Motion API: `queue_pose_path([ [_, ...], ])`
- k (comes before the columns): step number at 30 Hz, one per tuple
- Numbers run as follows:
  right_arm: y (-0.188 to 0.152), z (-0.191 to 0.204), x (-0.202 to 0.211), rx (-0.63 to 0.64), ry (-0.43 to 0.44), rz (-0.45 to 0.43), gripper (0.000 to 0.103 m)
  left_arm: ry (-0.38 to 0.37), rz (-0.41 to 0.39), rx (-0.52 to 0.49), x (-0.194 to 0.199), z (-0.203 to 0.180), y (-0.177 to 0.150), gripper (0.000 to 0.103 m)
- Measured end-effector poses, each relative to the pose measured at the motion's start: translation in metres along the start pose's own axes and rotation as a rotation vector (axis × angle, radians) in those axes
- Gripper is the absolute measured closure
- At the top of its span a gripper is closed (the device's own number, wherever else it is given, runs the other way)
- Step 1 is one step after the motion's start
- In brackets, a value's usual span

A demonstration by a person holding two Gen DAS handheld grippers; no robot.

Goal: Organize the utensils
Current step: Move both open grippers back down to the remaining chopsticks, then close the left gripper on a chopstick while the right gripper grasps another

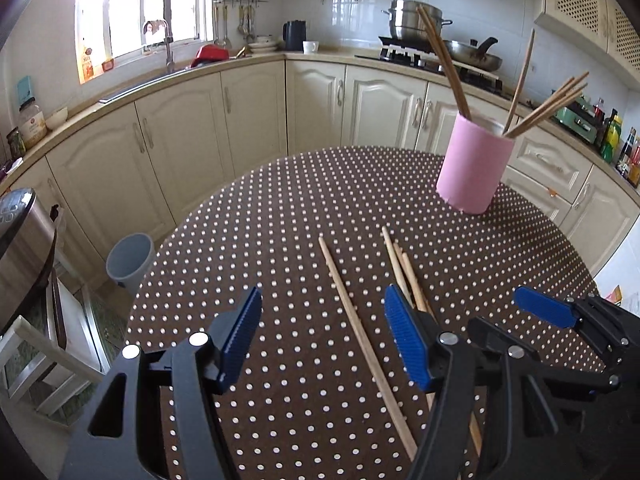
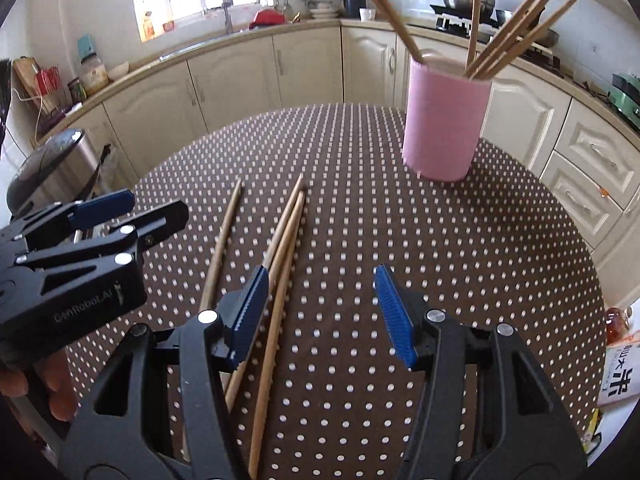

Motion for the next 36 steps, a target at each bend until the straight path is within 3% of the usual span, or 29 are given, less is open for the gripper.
queue_pose_path([
  [15,-0.020,0.001,-0.032,0.030,-0.014,0.091,0.048,0.024,0.079,-0.021,-0.030,-0.009,-0.014,0.040],
  [31,0.028,-0.008,-0.077,0.064,-0.011,0.171,0.049,0.021,0.190,-0.024,-0.088,-0.012,0.013,0.040],
  [34,0.035,-0.012,-0.082,0.059,-0.002,0.187,0.055,0.037,0.193,-0.057,-0.095,-0.014,0.017,0.040],
  [36,0.038,-0.014,-0.084,0.054,-0.001,0.195,0.065,0.039,0.199,-0.070,-0.098,-0.017,0.021,0.040],
])
Point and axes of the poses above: each gripper's, at about its wrist camera, not at the fingertips, and x roughly against the way its jaws point, z to its left, y to its top, the point moved 8 cm from there along -x, roughly the way its jaws point, and after that the axes turned 14 degrees about y, right-handed, at the moved point
